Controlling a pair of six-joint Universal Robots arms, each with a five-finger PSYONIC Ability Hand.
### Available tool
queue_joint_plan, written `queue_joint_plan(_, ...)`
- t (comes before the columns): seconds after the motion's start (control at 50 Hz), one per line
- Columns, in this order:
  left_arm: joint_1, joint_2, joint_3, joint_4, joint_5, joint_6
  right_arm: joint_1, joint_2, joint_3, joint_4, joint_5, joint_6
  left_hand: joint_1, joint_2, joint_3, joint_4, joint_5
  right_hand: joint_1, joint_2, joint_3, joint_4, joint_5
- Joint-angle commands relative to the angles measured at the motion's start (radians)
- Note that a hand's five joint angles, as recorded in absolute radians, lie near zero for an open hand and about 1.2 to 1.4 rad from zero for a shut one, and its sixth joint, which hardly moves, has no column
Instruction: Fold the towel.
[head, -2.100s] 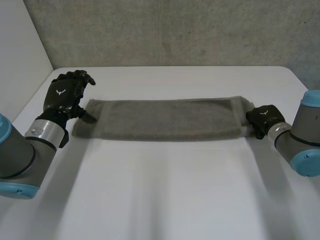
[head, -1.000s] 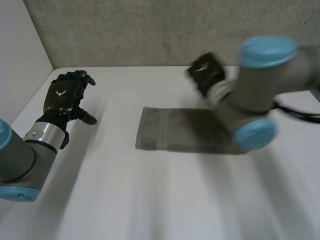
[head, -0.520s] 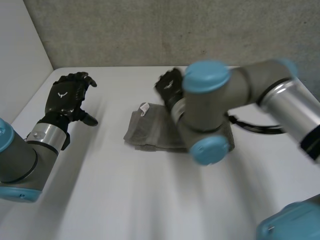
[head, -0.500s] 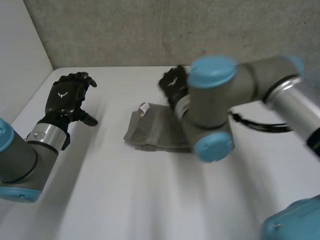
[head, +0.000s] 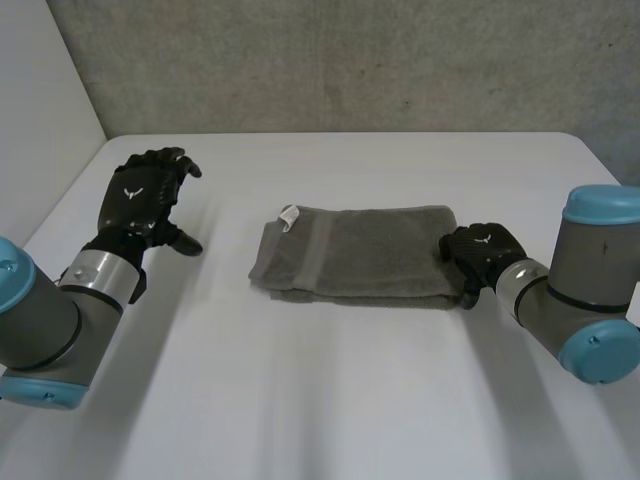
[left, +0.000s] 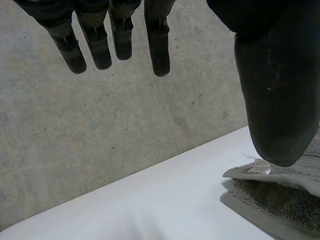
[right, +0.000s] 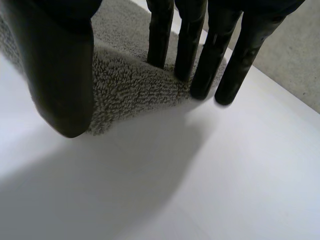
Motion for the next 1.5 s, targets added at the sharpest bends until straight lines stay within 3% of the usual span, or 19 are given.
queue_joint_plan(0.02,-0.013,0.0,-0.002,0.007,-0.001,0.001,-0.004,-0.001,-0.015,-0.016,0.005,0.013,-0.063,-0.059,-0.061,-0.067,-0.046,0.64,0.641,0.642,0.654,0.645)
queue_joint_plan(0.04,-0.013,0.0,-0.002,0.007,-0.001,0.001,-0.005,-0.01,-0.021,-0.014,0.006,0.013,-0.063,-0.059,-0.061,-0.067,-0.046,0.74,0.742,0.743,0.755,0.746)
queue_joint_plan(0.22,-0.013,0.003,-0.008,0.01,-0.001,0.001,0.036,-0.073,-0.113,0.001,0.0,0.012,-0.063,-0.059,-0.061,-0.067,-0.046,0.742,0.743,0.744,0.756,0.747)
queue_joint_plan(0.3,-0.014,0.008,-0.008,0.01,-0.003,0.001,0.178,-0.048,-0.259,0.058,-0.003,0.012,-0.066,-0.061,-0.064,-0.07,-0.049,0.742,0.743,0.744,0.756,0.747)
queue_joint_plan(0.44,-0.013,0.015,-0.009,0.01,-0.003,-0.001,0.361,0.099,-0.532,0.167,0.014,0.012,-0.066,-0.061,-0.064,-0.07,-0.049,0.742,0.743,0.744,0.756,0.747)
queue_joint_plan(0.48,-0.013,0.015,-0.009,0.01,-0.003,-0.001,0.43,0.21,-0.686,0.202,0.038,0.012,-0.066,-0.061,-0.064,-0.07,-0.049,0.742,0.743,0.744,0.756,0.747)
queue_joint_plan(0.68,-0.011,0.014,-0.016,0.029,-0.003,-0.001,0.53,0.559,-1.066,0.348,0.123,0.002,-0.066,-0.061,-0.064,-0.07,-0.049,0.742,0.743,0.744,0.756,0.747)
queue_joint_plan(0.7,-0.011,0.014,-0.016,0.029,-0.003,-0.001,0.53,0.59,-1.102,0.378,0.13,0.002,-0.066,-0.061,-0.064,-0.07,-0.049,0.568,0.57,0.571,0.583,0.574)
queue_joint_plan(0.72,-0.01,0.015,-0.017,0.03,-0.001,-0.001,0.53,0.59,-1.102,0.379,0.13,0.002,-0.066,-0.061,-0.064,-0.07,-0.049,0.566,0.568,0.569,0.581,0.572)
queue_joint_plan(0.74,-0.01,0.015,-0.017,0.03,-0.001,-0.001,0.53,0.601,-1.128,0.4,0.138,0.002,-0.066,-0.061,-0.064,-0.07,-0.049,0.101,0.103,0.104,0.116,0.107)
queue_joint_plan(0.76,-0.01,0.015,-0.017,0.03,-0.001,-0.001,0.53,0.601,-1.128,0.4,0.138,0.002,-0.066,-0.061,-0.064,-0.07,-0.049,0.097,0.098,0.099,0.111,0.102)
queue_joint_plan(0.78,-0.01,0.015,-0.014,0.03,-0.001,-0.004,0.53,0.595,-1.14,0.411,0.15,0.004,-0.066,-0.061,-0.064,-0.07,-0.049,-0.188,-0.186,-0.186,-0.174,-0.183)
queue_joint_plan(0.84,-0.011,0.014,-0.005,0.03,-0.003,-0.007,0.518,0.563,-1.147,0.423,0.167,0.012,-0.066,-0.061,-0.064,-0.07,-0.049,-0.468,-0.467,-0.466,-0.454,-0.463)
queue_joint_plan(0.94,-0.016,0.009,0.041,0.03,-0.003,-0.014,0.476,0.46,-1.101,0.455,0.18,0.024,-0.063,-0.059,-0.061,-0.067,-0.046,-0.48,-0.479,-0.478,-0.466,-0.475)
queue_joint_plan(1.06,-0.04,0.008,0.118,0.027,0.0,-0.024,0.4,0.289,-0.94,0.488,0.195,0.177,-0.055,-0.05,-0.052,-0.058,-0.038,-0.48,-0.479,-0.478,-0.466,-0.475)
queue_joint_plan(1.2,-0.119,-0.073,0.285,-0.017,0.011,-0.105,0.311,0.162,-0.705,0.417,0.195,0.272,-0.034,-0.029,-0.032,-0.038,-0.017,-0.48,-0.479,-0.478,-0.466,-0.475)
queue_joint_plan(1.28,-0.172,-0.175,0.374,-0.106,0.013,-0.125,0.292,0.148,-0.625,0.374,0.192,0.314,-0.034,-0.029,-0.031,-0.038,-0.017,-0.48,-0.479,-0.478,-0.466,-0.475)
queue_joint_plan(1.5,-0.2,-0.417,0.451,-0.188,0.011,-0.116,0.286,0.217,-0.505,0.193,0.115,0.516,-0.025,-0.02,-0.023,-0.029,-0.008,-0.48,-0.479,-0.478,-0.466,-0.475)
